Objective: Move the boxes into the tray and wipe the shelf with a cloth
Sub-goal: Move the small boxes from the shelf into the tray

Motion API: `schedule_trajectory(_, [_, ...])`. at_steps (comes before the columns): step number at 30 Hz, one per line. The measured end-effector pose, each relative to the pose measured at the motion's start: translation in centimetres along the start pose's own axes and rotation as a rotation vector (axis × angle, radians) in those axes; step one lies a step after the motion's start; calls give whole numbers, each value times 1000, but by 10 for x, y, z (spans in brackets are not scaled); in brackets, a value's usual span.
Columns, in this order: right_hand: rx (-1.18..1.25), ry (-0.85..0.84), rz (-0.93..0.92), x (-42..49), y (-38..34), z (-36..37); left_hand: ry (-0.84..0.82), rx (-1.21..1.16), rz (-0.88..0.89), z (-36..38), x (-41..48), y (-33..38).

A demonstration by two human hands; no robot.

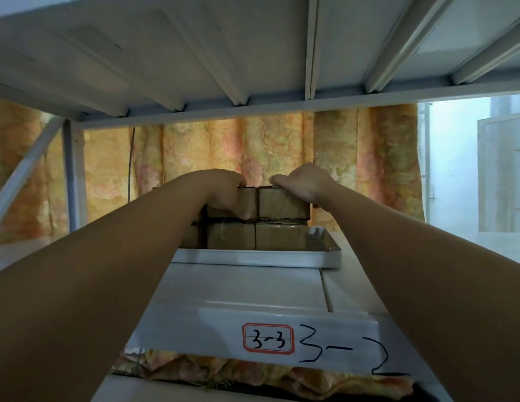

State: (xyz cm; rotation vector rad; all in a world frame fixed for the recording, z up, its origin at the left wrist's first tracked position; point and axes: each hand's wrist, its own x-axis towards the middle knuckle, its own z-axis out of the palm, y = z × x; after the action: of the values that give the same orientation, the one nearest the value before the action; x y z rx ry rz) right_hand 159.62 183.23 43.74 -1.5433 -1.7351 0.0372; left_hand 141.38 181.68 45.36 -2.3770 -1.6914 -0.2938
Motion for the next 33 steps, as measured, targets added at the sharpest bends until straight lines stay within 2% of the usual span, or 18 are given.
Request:
schedule_trajectory(7, [-118, 107, -74, -8, 3, -5, 16, 52, 54, 4, -1, -1])
schedule_trajectory(18, [-120, 101, -167, -19, 11, -5, 80, 87, 107, 9, 0, -5])
schedule_trajectory(24, [-300, 54, -183, -23, 14, -3, 105, 165, 65, 20, -3, -3])
schedule_trajectory(30, [-323, -10, -226, -27, 17, -6, 223, 259, 39, 34, -6, -4])
schedule_trajectory(33, [-383, 19, -245, -28, 15, -6, 257, 246, 45, 37, -5, -6])
